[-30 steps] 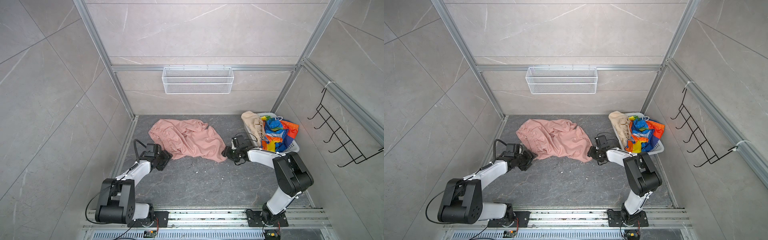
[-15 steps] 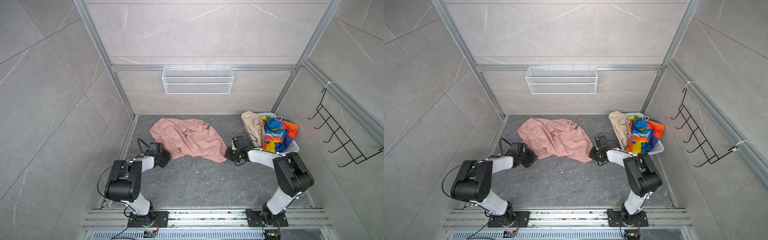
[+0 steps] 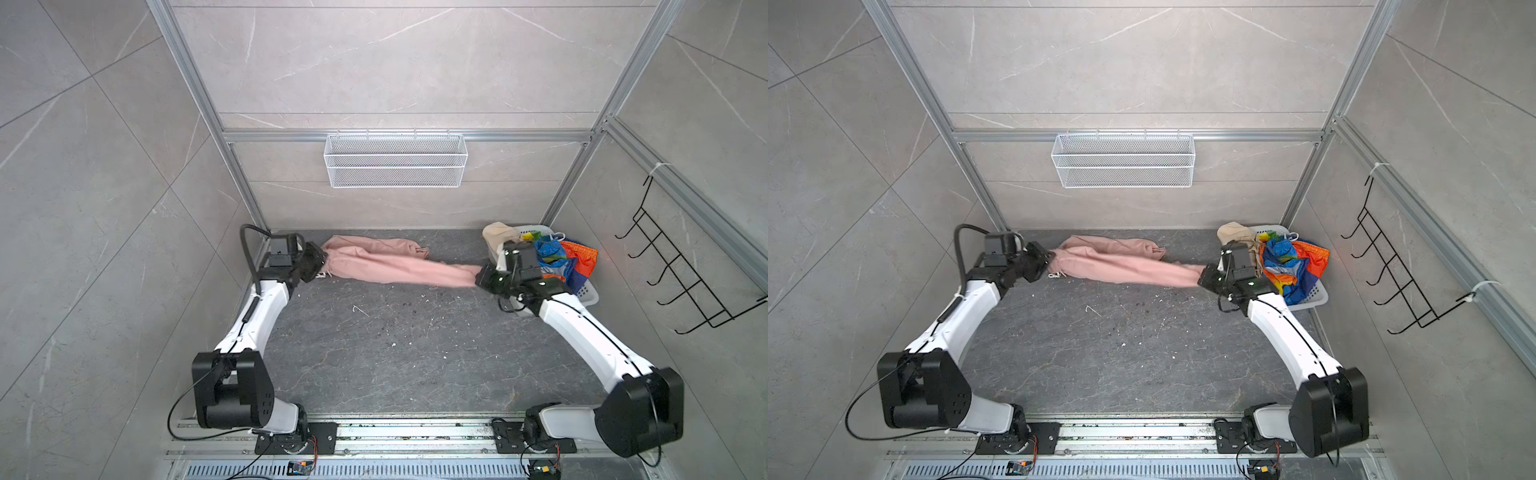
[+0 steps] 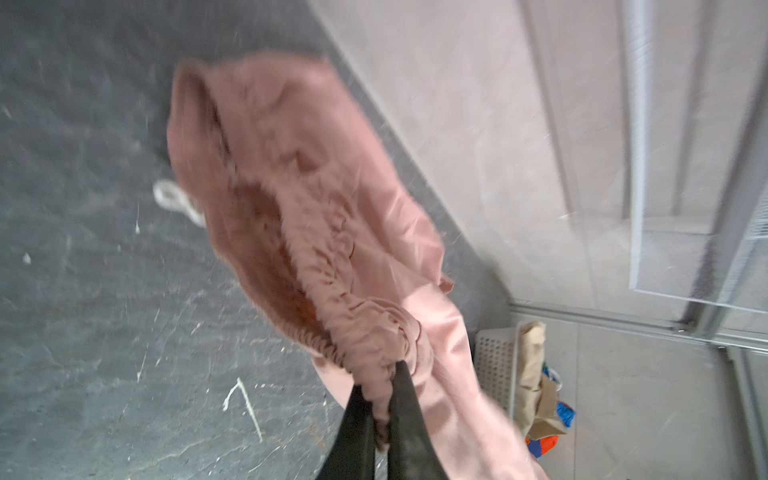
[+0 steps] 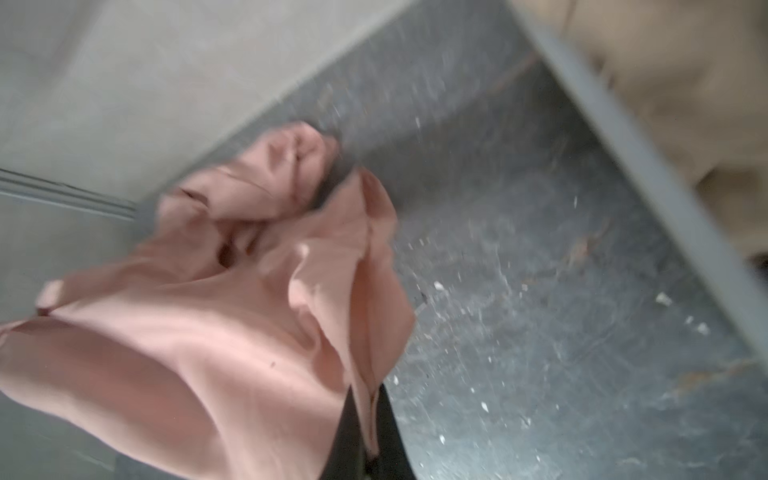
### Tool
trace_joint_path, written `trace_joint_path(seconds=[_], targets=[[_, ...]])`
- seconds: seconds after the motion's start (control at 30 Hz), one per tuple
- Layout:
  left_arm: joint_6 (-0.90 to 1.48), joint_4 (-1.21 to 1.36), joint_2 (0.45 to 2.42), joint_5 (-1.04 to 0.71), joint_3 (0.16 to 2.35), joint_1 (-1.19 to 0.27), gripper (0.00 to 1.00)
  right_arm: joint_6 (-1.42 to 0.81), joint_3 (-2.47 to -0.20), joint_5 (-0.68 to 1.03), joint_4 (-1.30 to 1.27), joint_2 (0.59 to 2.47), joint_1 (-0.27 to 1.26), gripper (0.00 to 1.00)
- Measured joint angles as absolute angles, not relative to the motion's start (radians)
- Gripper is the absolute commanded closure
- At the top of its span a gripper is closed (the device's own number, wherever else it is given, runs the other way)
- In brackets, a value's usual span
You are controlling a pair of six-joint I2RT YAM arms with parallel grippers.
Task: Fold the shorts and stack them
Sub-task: 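Lift the shorts with both grippers and stretch them apart in the air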
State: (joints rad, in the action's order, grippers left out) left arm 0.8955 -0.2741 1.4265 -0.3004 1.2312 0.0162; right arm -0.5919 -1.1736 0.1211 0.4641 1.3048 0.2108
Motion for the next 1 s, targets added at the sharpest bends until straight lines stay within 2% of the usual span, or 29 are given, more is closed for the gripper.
trace_joint_path(seconds=[0.13, 0.33, 0.57, 0.87, 1.0], targets=[[0.878, -0.381, 1.354, -0.402, 1.361, 0.075, 1.00, -0.551, -1.368, 0.158, 0.534, 1.212, 0.184, 1.00], [0.895, -0.414, 1.245, -0.509, 1.398, 0.072, 1.00, -0.530, -1.477, 0.211, 0.636, 1.127, 0.110, 1.00], [0.970, -0.404, 1.216, -0.574, 1.473, 0.073, 1.00, -0.519, -1.655, 0.225, 0.770, 1.128, 0.083, 1.00], [1.041, -0.343, 1.225, -0.677, 1.751, 0.074, 1.00, -0.469, -2.222, 0.218, 0.879, 1.209, 0.078, 1.00], [1.051, -0.308, 1.283, -0.680, 1.779, 0.077, 1.00, -0.471, -2.245, 0.218, 0.872, 1.306, 0.069, 1.00]])
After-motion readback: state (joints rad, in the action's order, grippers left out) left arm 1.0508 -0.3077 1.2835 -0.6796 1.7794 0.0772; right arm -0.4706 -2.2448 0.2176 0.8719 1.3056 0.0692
